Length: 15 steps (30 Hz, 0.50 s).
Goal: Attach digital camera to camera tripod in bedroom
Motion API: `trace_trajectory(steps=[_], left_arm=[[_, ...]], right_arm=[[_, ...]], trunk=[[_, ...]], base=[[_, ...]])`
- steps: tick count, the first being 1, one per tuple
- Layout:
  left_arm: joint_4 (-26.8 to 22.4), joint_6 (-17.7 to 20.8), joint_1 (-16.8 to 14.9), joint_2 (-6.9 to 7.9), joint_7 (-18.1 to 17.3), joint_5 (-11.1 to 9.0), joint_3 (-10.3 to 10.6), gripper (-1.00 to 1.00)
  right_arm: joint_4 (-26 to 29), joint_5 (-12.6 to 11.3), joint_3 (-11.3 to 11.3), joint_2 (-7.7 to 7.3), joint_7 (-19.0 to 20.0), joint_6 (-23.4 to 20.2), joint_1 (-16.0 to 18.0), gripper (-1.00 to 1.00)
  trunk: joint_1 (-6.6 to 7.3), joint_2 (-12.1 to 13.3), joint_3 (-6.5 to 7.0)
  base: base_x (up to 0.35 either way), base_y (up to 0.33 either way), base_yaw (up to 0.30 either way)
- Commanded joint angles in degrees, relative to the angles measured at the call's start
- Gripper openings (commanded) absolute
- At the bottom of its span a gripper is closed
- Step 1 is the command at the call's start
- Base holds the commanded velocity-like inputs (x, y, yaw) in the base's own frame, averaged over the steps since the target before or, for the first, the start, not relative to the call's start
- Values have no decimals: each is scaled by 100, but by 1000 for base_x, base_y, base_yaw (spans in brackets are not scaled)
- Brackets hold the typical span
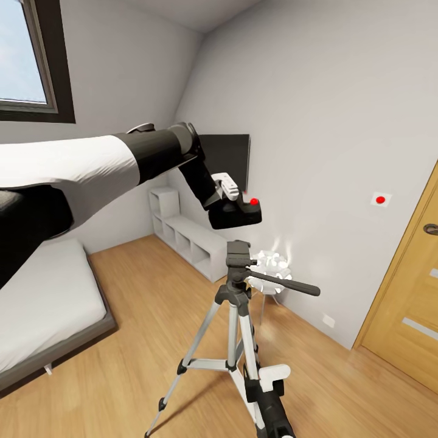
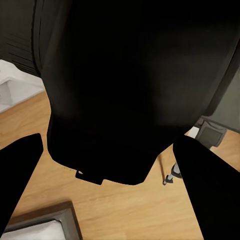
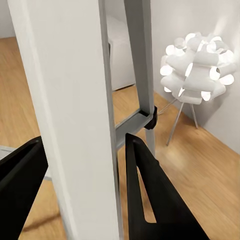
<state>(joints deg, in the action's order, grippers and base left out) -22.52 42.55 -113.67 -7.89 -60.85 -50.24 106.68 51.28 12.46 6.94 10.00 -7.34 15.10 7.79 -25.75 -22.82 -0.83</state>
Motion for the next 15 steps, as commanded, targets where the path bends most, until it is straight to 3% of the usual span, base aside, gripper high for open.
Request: trace_trajectory(steps=[1,15], left_arm=[[1,34,-6,-2,-6,-42,27,-100],[-49,34,20,-2,2,-39,37,-100]], right_arm=[[0,72,9,0,-49,1,3,-100],[3,69,9,0,-48,1,3,-100]], trunk=[[-3,-10,-8],[-3,-10,-8]], base=[[0,0,0],[0,0,0]])
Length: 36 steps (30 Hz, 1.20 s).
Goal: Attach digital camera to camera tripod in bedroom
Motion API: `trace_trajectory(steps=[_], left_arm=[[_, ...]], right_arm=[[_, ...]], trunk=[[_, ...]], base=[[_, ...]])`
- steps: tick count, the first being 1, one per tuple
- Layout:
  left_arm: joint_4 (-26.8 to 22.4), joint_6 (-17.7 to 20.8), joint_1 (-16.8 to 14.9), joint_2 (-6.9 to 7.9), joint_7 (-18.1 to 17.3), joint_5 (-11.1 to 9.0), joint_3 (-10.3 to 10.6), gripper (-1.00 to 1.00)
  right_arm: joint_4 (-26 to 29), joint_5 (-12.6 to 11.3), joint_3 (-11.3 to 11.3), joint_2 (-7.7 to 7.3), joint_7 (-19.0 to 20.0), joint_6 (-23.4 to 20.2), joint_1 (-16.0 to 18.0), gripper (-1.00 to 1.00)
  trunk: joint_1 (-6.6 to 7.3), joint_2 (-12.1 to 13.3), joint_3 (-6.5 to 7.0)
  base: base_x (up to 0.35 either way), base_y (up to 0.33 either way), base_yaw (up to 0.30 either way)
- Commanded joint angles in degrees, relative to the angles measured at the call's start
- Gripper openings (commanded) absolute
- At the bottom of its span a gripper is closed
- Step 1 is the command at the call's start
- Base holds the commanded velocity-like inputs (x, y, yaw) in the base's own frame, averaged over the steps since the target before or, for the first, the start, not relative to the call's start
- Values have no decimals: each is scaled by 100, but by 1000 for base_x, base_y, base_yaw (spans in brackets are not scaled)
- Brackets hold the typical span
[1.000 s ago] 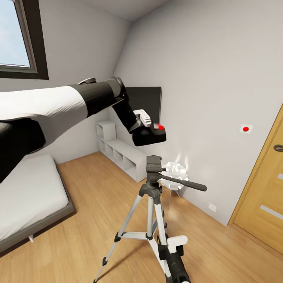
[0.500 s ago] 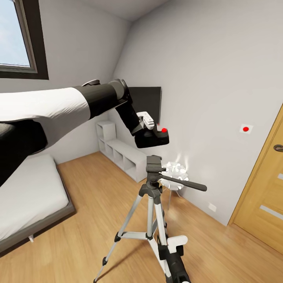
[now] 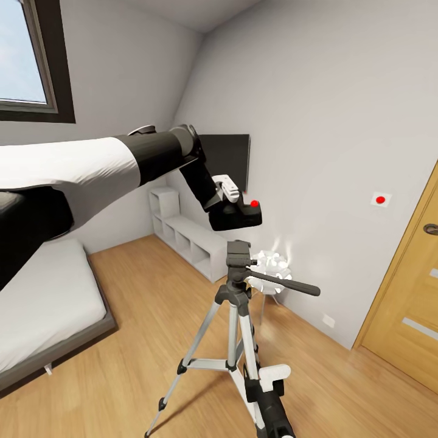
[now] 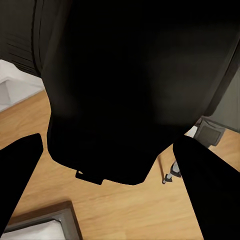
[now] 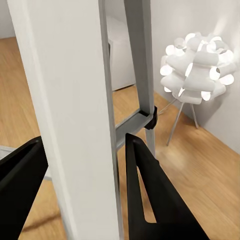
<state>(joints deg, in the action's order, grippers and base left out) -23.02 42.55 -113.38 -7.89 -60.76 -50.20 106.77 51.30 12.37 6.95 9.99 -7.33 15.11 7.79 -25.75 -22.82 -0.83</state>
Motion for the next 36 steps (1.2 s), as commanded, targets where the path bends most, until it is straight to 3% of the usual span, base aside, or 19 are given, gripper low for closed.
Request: trace_trajectory(steps=[1,15,18,19,36], left_arm=[[1,36,-9,-2,-6,-43,30,-100],[-176,38,40,5,3,-53,52,-100],[-182,35,244,4,18,-57,54,-100],[-174,34,747,19,282,-78,54,-100],[-171,34,748,2,292,-87,47,-100]], right_arm=[[2,79,9,0,-49,1,3,-100],[1,81,9,0,-49,1,3,-100],[3,81,9,0,-49,3,3,-100],[0,80,9,0,-49,7,3,-100],[-3,75,9,0,-49,5,3,-100]], trunk=[[-3,-10,-9],[-3,-10,-9],[-3,-10,-9],[-3,-10,-9],[-3,-10,-9]], base=[[0,0,0],[0,0,0],[0,0,0],[0,0,0],[0,0,0]])
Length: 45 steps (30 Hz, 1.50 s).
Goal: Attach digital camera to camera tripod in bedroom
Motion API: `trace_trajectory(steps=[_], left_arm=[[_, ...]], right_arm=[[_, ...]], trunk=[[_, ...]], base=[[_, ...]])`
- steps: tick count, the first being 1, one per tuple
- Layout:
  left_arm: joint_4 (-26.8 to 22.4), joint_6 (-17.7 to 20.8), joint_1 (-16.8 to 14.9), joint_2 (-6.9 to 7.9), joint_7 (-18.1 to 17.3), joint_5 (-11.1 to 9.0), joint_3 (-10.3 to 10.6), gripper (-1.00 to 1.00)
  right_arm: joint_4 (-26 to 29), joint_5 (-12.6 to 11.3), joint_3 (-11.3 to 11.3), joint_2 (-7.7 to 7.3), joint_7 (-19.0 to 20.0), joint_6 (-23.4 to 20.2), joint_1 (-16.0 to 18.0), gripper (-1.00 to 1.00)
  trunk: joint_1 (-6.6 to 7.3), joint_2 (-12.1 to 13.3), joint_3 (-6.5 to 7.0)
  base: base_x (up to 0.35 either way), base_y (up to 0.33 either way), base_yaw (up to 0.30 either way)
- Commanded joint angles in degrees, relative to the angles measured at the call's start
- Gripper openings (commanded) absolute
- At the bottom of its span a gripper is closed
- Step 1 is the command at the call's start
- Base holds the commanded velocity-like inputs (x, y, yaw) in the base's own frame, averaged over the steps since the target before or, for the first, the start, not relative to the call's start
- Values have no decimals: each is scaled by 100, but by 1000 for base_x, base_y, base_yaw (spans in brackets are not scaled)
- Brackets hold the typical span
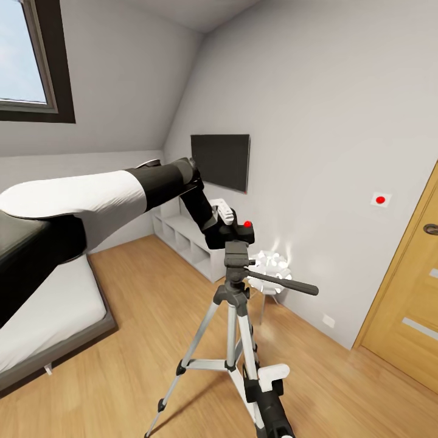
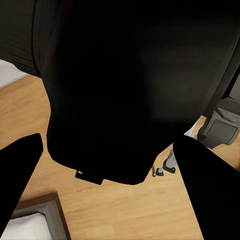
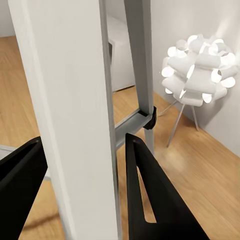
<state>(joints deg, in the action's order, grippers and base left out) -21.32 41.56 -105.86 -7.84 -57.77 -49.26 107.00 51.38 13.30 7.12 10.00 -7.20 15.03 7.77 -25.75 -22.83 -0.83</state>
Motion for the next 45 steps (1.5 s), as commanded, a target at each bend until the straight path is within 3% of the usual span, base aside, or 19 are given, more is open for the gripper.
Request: trace_trajectory(steps=[1,6,7,8,9,11,14,20,30,39,41,45], left_arm=[[-340,133,-5,-1,-7,-180,19,-100],[-330,133,-16,12,-16,-180,-163,-100],[-323,133,-18,25,-12,-180,-338,-100],[-308,133,-20,65,-5,-175,-715,-100],[-285,133,-22,169,-1,-158,-1223,-100],[-274,133,-27,281,1,-149,-1523,-100],[-203,137,-40,414,2,-145,-1698,-100],[95,142,-65,450,0,-145,-1750,-100],[87,172,-68,424,-49,-145,-1760,-100],[-122,177,-76,364,-656,-130,-1761,-100],[-153,177,-179,371,-772,-122,-1760,-100],[-147,177,-765,494,-852,-119,-1754,-100]], right_arm=[[-8,-18,-8,0,-62,12,6,-100],[-13,-20,-8,0,-62,9,6,-100],[-13,-20,-8,0,-62,9,6,-100],[-13,-20,-8,0,-62,9,6,-100],[-13,-20,-8,0,-62,11,6,-100],[-13,-20,-8,0,-62,10,6,-100],[-14,-20,-8,0,-62,11,6,-100],[-14,-20,-8,0,-62,11,6,-100],[-15,-20,-8,0,-62,9,6,-100],[-29,-20,-8,0,-62,9,6,-100],[-35,-20,-8,0,-62,9,6,-100],[-69,-20,-8,0,-62,9,6,-100]], trunk=[[-4,-8,-9],[-4,-8,-9],[-4,-8,-9],[-4,-8,-9],[-4,-8,-9],[-4,-8,-9],[-4,-8,-9],[-4,-8,-9],[-4,-8,-9],[-4,-8,-9],[-4,-8,-9],[-4,-8,-9]], base=[[0,0,0],[0,0,0],[0,0,0],[0,0,0],[0,0,0],[0,0,0],[0,0,0],[0,0,0],[0,0,0],[0,0,0],[0,0,0],[0,0,0]])
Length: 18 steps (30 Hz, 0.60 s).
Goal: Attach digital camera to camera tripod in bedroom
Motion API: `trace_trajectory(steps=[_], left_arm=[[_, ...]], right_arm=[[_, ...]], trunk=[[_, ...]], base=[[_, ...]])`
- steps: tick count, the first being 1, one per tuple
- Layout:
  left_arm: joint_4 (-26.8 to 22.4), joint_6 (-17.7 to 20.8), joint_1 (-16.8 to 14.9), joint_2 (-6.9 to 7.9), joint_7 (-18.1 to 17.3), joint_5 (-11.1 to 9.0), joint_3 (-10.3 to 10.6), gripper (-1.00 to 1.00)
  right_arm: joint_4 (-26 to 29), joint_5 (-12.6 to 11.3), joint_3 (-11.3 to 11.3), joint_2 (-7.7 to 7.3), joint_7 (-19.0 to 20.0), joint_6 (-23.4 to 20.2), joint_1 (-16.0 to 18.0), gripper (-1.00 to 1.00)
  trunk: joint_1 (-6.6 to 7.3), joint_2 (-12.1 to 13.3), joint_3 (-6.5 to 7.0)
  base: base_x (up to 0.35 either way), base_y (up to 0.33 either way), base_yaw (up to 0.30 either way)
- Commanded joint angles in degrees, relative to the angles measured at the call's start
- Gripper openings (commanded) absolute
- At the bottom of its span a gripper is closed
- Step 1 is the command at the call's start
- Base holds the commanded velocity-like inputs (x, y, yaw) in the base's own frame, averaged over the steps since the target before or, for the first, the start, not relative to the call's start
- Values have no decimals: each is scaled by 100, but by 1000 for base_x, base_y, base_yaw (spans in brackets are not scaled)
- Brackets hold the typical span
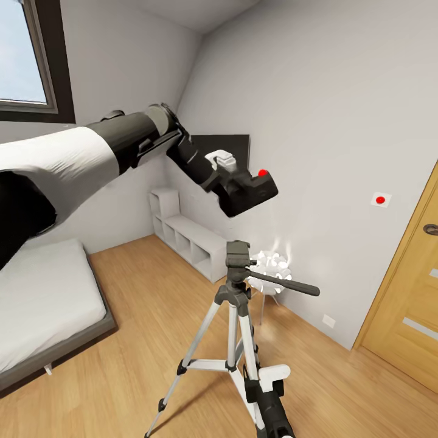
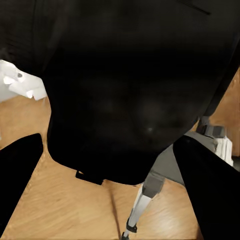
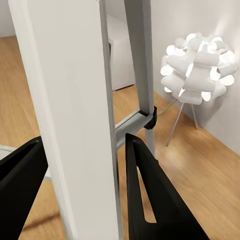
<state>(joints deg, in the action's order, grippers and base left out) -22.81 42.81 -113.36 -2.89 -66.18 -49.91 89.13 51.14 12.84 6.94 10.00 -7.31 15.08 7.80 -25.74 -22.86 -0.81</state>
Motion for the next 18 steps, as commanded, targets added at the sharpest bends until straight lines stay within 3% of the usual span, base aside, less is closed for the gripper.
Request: trace_trajectory(steps=[1,5,8,12,13,15,17,18], left_arm=[[3,52,-75,22,-37,-54,33,-100],[-20,46,-358,155,-556,61,34,-100],[-84,47,-402,180,-858,585,41,-100],[-594,49,-424,159,-1649,1967,73,-100],[-650,50,-425,144,-1750,2138,77,-100],[-772,51,-430,63,-2054,2756,87,-100],[-784,69,-432,-9,-2199,3148,84,-100],[-779,76,-432,-23,-2219,3205,83,-100]], right_arm=[[-53,26,9,0,-51,4,2,-100],[-98,26,9,0,-51,4,2,-100],[-108,26,9,0,-51,4,2,-100],[-130,26,9,0,-51,4,2,-100],[-132,26,9,0,-51,4,2,-100],[-136,26,9,0,-51,4,2,-100],[-138,26,9,0,-51,4,2,-100],[-138,26,9,0,-51,4,2,-100]], trunk=[[-4,-6,-11],[-4,-6,-11],[-4,-6,-11],[-4,-6,-11],[-4,-6,-11],[-4,-6,-11],[-4,-6,-11],[-4,-6,-11]], base=[[0,0,0],[0,0,0],[0,0,0],[0,0,0],[0,0,0],[0,0,0],[0,0,0],[0,0,0]])
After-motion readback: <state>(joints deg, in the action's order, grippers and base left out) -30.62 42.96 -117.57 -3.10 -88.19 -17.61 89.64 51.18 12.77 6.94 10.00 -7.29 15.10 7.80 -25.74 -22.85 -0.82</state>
